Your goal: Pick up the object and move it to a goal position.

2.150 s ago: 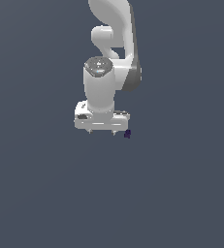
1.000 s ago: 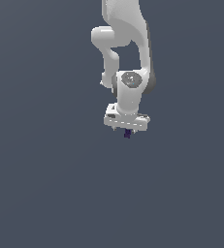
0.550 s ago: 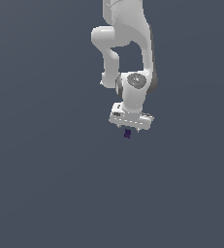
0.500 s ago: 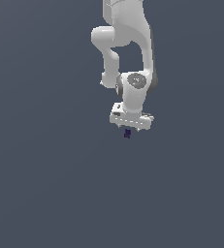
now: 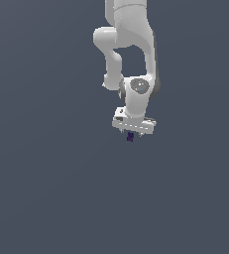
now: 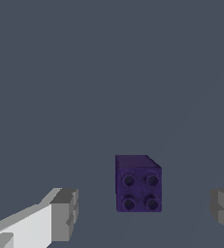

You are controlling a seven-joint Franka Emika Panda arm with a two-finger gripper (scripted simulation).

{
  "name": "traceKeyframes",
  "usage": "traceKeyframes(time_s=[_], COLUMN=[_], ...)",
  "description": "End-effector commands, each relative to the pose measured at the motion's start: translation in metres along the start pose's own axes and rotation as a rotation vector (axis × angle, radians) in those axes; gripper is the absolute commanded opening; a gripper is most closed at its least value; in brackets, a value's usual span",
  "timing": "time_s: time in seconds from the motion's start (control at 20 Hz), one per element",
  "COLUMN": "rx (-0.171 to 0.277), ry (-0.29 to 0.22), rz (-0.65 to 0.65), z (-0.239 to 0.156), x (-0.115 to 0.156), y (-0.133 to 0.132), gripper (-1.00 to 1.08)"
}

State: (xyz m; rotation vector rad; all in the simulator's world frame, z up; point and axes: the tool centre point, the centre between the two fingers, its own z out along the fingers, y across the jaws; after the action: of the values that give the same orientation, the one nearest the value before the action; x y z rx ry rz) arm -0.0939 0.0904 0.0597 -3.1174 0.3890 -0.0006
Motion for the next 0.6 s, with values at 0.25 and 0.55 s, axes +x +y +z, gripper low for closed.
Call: traceKeyframes(time_s=[0.25,0.55], rx=[0.000,0.000], ry=[0.000,0.000], rz=[0.002,0.002], z=[0.031,0.038], x=[-0.001,-0.001], y=[0.000,0.000], gripper=[1.00,-1.00])
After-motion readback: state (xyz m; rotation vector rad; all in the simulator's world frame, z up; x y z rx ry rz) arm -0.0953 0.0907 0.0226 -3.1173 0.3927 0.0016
